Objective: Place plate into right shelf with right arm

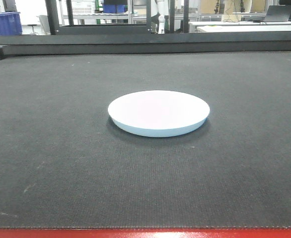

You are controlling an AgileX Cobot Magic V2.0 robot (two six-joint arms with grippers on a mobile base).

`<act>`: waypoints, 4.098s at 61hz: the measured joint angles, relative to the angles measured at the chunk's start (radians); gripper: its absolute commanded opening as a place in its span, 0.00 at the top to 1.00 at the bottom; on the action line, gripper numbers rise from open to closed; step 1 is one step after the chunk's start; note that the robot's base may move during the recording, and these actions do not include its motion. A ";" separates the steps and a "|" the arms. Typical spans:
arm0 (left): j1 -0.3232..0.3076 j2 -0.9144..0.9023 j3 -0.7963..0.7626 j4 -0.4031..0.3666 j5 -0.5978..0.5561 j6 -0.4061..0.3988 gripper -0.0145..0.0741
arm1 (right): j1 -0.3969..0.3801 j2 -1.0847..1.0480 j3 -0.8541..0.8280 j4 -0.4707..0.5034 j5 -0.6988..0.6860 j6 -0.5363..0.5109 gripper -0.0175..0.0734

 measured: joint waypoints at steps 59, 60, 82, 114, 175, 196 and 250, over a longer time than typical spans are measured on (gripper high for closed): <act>0.000 0.000 0.000 0.000 0.000 0.000 0.89 | 0.000 0.000 0.000 0.000 -0.018 0.000 0.75; 0.000 0.000 0.000 0.000 0.000 0.000 0.89 | 0.000 0.000 -0.004 0.000 -0.014 0.000 0.75; 0.000 0.000 0.000 0.000 0.000 0.000 0.89 | 0.000 0.201 -0.408 0.000 0.293 0.000 0.53; 0.000 0.000 0.000 0.000 0.000 0.000 0.89 | 0.053 0.859 -0.803 -0.035 0.435 0.048 0.13; 0.000 0.000 0.000 0.000 0.000 0.000 0.89 | 0.420 1.839 -1.387 -0.295 0.494 0.440 0.39; 0.000 0.000 0.000 0.000 0.000 0.000 0.89 | 0.422 1.916 -1.388 -0.337 0.432 0.440 0.39; 0.000 0.000 0.000 0.000 0.000 0.000 0.89 | 0.422 1.878 -1.389 -0.351 0.394 0.448 0.74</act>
